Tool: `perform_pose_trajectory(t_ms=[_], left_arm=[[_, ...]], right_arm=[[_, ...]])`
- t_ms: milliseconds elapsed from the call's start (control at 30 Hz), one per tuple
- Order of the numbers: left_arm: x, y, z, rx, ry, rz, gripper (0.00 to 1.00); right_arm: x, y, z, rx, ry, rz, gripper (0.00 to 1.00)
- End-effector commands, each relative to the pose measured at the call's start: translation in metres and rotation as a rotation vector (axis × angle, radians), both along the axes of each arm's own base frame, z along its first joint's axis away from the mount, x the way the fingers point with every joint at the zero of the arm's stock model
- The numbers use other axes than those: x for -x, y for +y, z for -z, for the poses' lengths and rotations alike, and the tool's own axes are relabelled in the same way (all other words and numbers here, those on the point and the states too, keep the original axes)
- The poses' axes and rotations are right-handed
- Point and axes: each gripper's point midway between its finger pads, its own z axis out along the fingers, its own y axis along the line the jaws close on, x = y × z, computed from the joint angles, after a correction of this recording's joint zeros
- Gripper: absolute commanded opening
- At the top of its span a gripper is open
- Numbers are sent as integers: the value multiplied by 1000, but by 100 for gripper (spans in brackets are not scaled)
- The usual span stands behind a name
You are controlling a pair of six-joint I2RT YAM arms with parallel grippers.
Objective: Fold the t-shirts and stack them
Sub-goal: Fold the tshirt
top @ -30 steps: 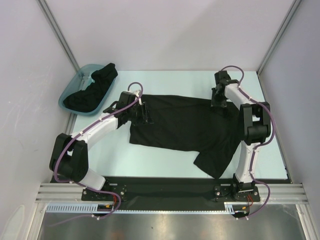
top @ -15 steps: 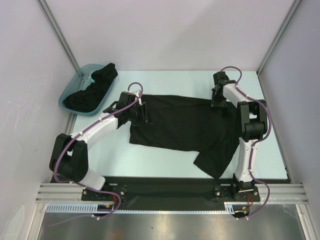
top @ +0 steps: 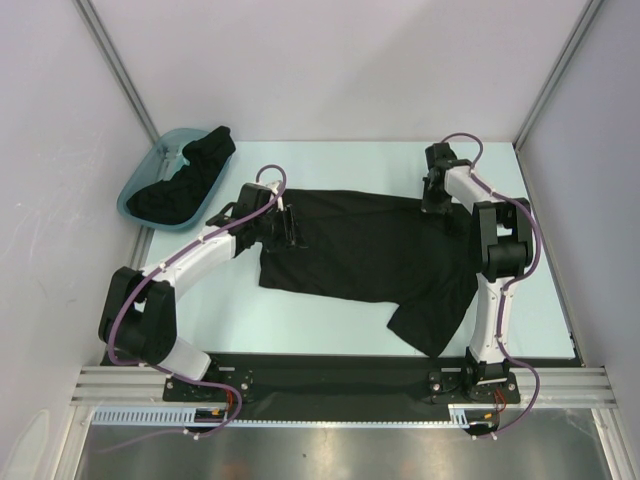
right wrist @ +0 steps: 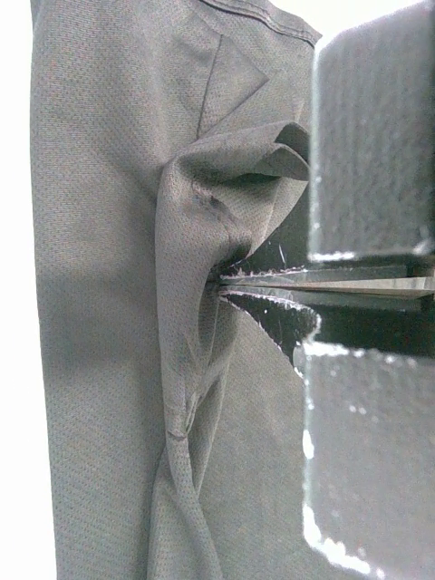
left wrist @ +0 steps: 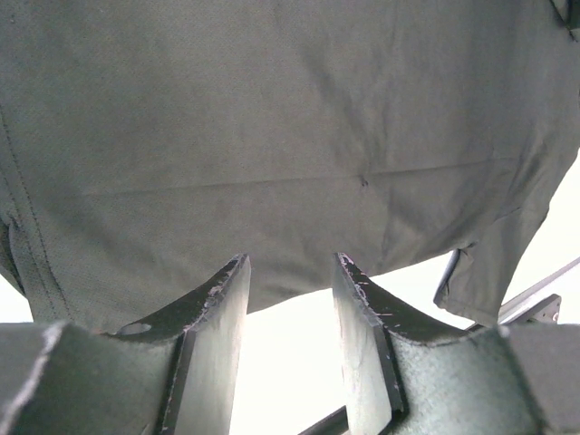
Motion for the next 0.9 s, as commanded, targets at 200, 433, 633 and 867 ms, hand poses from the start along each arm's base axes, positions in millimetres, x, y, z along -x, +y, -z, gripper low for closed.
perform_pose_trajectory(t_ms=[200, 433, 633, 867], left_arm=[[-2, -5, -27, 31, -76, 31, 47], [-6, -2, -32, 20, -89, 8, 48], [-23, 4, -33, -16, -71, -21, 50], [-56, 31, -17, -115, -8, -154, 67]], right_arm=[[43, 20, -49, -128, 89, 22, 0], [81, 44, -48, -245, 200, 12, 0], [104, 57, -39, -249, 236, -7, 0], [111, 58, -28, -232, 242, 2, 0]])
